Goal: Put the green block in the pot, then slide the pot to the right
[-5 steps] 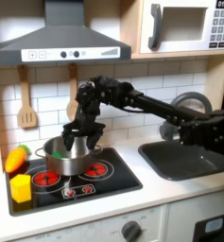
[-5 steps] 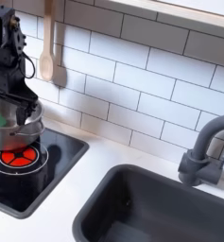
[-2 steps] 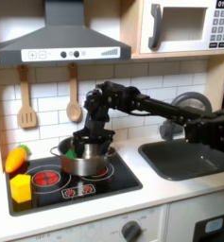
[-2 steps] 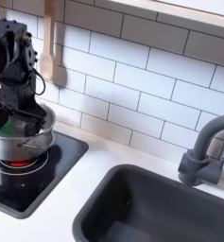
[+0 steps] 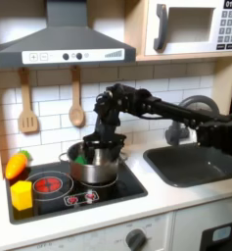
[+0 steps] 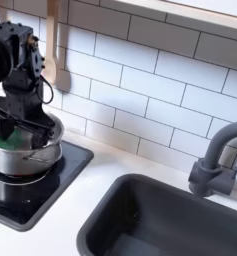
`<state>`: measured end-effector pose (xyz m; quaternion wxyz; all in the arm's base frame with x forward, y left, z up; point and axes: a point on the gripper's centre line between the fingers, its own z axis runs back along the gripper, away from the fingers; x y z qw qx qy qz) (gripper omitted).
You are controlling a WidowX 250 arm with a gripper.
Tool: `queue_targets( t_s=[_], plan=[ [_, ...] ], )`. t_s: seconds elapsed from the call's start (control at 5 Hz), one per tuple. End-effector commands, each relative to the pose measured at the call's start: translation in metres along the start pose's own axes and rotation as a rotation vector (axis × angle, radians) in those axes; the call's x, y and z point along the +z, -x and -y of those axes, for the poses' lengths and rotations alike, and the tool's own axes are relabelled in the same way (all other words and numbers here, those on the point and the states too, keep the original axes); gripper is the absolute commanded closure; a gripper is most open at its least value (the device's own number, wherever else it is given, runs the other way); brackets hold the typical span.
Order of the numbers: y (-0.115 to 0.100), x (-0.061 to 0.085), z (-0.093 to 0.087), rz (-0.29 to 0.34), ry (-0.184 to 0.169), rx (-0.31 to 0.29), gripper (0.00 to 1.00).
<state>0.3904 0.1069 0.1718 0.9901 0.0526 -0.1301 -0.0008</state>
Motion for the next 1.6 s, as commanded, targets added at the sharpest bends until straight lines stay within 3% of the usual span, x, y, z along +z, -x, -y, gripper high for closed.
queue_targets(
  t_s=[0.0,0.4,0.8,1.0,1.2,1.4],
  plan=[
    [0.007,0.008,0.011,0.001,0.014,-0.019,0.0],
    [0.012,0.008,0.025,-0.007,0.034,-0.042,0.0],
    [0.015,0.01,0.029,-0.008,0.033,-0.049,0.0],
    [0.013,0.011,0.031,0.006,0.038,-0.056,0.0],
    [0.007,0.021,0.03,0.051,0.049,-0.071,0.0],
    [0.01,0.02,0.032,0.044,0.049,-0.072,0.0]
  ],
)
